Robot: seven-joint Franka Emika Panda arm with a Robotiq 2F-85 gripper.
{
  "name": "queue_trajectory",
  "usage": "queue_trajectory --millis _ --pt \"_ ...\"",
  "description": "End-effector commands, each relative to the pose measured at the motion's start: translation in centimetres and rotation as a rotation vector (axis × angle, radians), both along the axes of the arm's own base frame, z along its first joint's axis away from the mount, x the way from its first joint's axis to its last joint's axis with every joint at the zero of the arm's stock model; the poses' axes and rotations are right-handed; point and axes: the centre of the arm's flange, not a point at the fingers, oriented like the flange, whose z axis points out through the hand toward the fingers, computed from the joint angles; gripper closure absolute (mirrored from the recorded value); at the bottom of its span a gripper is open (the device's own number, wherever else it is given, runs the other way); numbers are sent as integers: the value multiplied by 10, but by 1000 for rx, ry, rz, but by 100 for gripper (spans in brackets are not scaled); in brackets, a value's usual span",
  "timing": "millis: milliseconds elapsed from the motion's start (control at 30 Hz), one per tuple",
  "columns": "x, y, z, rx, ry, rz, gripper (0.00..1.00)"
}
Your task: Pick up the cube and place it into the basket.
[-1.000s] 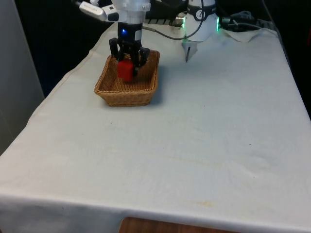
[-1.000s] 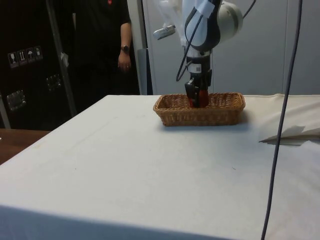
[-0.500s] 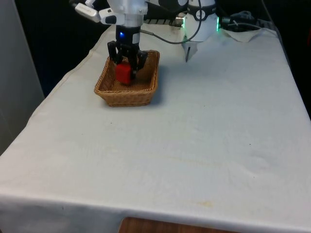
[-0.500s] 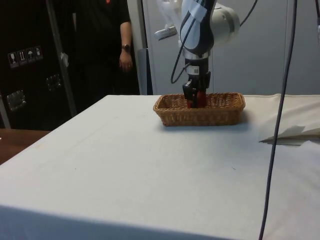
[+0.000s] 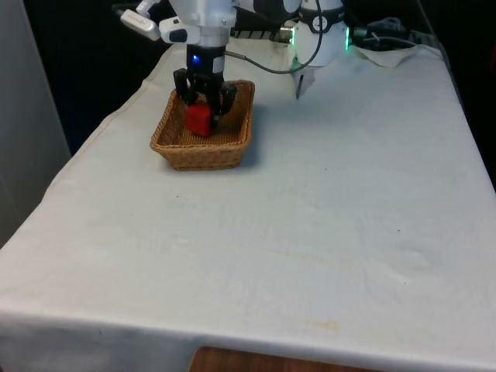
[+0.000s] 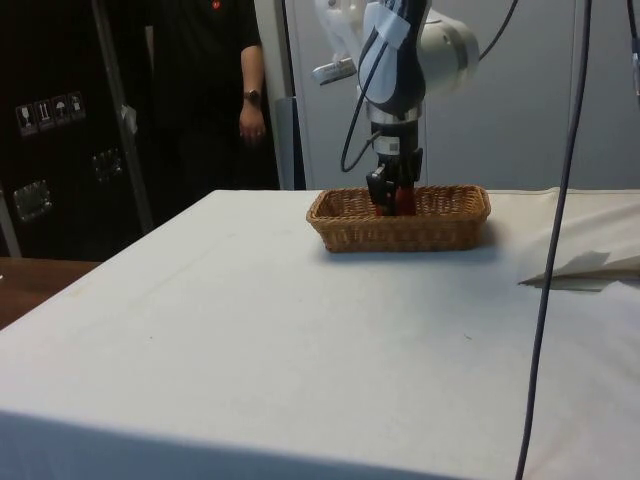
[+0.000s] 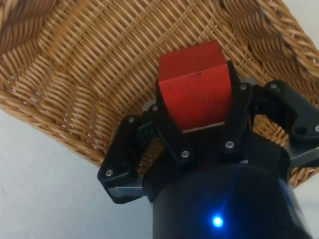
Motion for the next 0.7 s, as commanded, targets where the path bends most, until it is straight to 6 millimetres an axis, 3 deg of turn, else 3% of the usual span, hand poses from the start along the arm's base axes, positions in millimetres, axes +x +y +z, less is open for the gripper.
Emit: queue_trajectory --millis 0,400,467,600,667 --pt "2 3 3 11 -22 2 98" --pt "2 2 0 1 -13 -2 96" --pt "2 2 -1 1 -11 -1 82" --pt "3 2 -1 0 -10 -3 44" --pt "3 2 -2 -1 -9 -2 12"
